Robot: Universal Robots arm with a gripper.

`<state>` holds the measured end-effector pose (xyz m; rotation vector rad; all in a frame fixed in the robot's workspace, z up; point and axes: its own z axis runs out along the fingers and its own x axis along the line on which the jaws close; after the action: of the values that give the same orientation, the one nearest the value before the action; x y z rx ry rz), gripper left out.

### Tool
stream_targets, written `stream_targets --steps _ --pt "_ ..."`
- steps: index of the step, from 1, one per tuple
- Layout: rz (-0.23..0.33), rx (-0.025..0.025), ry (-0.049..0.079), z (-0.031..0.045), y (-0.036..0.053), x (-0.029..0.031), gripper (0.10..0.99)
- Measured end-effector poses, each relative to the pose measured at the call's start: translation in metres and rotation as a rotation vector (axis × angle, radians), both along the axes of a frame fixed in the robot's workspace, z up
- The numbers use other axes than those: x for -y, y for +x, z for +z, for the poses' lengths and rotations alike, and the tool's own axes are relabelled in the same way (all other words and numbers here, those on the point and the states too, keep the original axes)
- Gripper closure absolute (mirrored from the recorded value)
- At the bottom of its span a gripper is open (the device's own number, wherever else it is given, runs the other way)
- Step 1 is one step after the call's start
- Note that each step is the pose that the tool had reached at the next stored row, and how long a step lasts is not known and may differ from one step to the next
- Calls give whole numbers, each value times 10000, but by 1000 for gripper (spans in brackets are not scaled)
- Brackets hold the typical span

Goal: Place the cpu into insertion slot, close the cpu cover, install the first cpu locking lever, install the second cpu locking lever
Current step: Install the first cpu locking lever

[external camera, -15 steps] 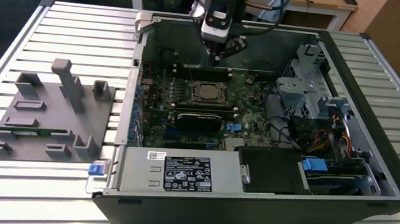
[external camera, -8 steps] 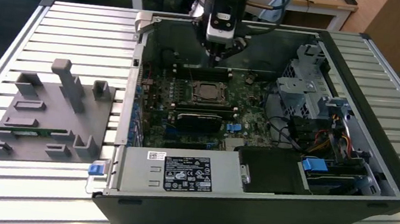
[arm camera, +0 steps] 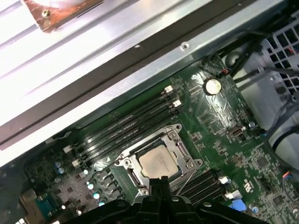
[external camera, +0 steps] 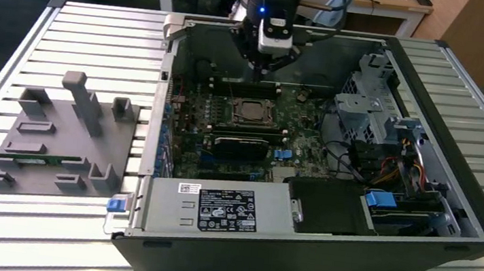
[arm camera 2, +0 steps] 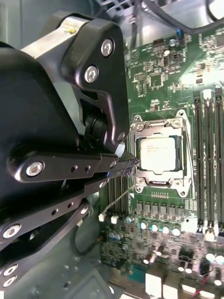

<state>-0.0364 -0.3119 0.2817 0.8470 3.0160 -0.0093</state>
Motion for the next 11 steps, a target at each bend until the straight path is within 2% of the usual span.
stream_targets --steps 8,11 --pt "1448 0 1 -5 0 0 980" --pt "1768 0 1 -5 0 0 980"
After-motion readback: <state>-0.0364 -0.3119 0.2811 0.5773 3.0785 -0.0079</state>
